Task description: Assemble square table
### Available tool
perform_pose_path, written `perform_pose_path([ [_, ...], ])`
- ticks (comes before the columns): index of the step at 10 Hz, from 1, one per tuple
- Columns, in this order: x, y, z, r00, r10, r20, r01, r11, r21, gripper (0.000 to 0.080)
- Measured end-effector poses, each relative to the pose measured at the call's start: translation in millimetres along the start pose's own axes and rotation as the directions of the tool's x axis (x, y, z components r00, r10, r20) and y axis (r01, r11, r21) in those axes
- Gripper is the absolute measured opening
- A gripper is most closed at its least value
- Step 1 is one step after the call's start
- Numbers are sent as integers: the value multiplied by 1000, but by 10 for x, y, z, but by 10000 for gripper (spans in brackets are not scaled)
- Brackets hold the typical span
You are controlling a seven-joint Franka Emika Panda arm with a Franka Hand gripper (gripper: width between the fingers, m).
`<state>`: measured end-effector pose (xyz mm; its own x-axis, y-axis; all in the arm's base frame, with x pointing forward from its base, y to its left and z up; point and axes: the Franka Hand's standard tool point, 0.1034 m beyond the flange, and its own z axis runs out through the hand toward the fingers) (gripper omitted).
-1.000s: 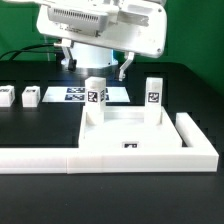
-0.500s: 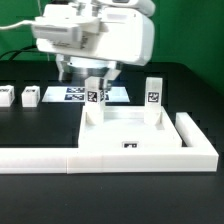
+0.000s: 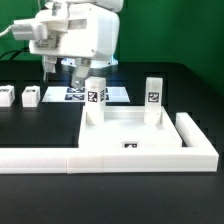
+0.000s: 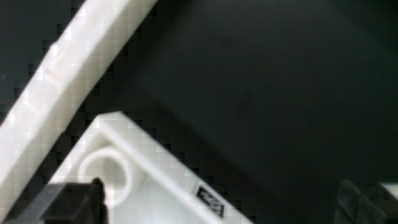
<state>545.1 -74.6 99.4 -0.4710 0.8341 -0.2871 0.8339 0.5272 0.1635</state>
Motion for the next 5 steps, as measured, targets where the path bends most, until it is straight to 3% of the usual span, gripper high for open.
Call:
perform_pose_path([
  [1, -5, -120, 16, 998, 69, -6, -69, 998, -7, 649],
  [3, -70, -292, 46, 965, 262, -9, -262, 965, 2, 649],
  [5, -56, -315, 62, 914, 405, -14, -405, 914, 13, 649],
])
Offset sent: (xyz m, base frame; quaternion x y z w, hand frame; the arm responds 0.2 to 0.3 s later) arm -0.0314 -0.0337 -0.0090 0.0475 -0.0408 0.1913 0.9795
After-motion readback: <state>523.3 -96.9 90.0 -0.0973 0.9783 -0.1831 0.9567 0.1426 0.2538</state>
